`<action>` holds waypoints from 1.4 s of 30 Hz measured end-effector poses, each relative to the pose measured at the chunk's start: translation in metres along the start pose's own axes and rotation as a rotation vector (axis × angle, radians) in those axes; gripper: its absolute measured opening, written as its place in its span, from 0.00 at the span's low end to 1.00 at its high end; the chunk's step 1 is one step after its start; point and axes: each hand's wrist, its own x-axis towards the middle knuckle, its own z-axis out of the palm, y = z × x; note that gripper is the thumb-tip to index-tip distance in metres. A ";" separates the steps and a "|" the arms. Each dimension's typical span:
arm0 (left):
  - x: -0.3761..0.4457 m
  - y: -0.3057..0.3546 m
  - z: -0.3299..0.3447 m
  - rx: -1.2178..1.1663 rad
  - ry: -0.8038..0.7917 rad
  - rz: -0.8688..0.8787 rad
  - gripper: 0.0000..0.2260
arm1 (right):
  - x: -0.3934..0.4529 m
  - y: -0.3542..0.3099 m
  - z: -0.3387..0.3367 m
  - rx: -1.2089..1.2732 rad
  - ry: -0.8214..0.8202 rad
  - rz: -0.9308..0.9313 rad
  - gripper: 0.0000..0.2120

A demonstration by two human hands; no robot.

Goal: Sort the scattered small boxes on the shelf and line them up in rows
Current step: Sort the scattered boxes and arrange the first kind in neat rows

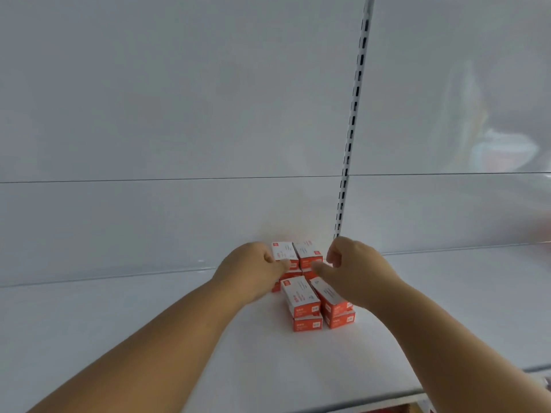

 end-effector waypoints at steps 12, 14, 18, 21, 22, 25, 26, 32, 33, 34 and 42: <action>-0.049 0.015 0.030 -0.149 -0.006 -0.126 0.10 | -0.031 0.035 0.002 0.257 -0.193 0.031 0.17; -0.058 0.020 0.030 -0.229 0.064 -0.176 0.09 | -0.032 0.045 0.003 0.407 -0.179 0.008 0.11; -0.083 0.038 0.036 -0.379 0.234 -0.146 0.13 | -0.046 0.068 -0.010 0.786 -0.156 -0.021 0.14; -0.103 0.061 0.051 -0.665 0.170 -0.098 0.14 | -0.062 0.084 -0.026 1.002 -0.171 0.000 0.16; -0.108 0.070 0.056 -0.774 0.140 -0.075 0.14 | -0.067 0.088 -0.033 1.061 -0.173 0.008 0.16; -0.118 0.097 0.082 -1.025 0.058 -0.028 0.14 | -0.086 0.107 -0.053 1.290 -0.163 0.044 0.15; -0.121 0.105 0.093 -1.073 0.024 -0.020 0.14 | -0.093 0.115 -0.058 1.358 -0.171 0.053 0.15; -0.129 0.147 0.140 -1.208 -0.117 -0.013 0.10 | -0.121 0.171 -0.078 1.178 -0.076 0.123 0.28; -0.132 0.154 0.146 -1.203 -0.133 -0.027 0.09 | -0.125 0.181 -0.083 1.168 -0.070 0.139 0.28; -0.133 0.161 0.152 -1.183 -0.146 -0.032 0.08 | -0.128 0.192 -0.088 1.173 -0.064 0.147 0.28; -0.109 0.218 0.204 -0.989 -0.022 -0.025 0.05 | -0.108 0.281 -0.116 1.207 -0.084 0.088 0.23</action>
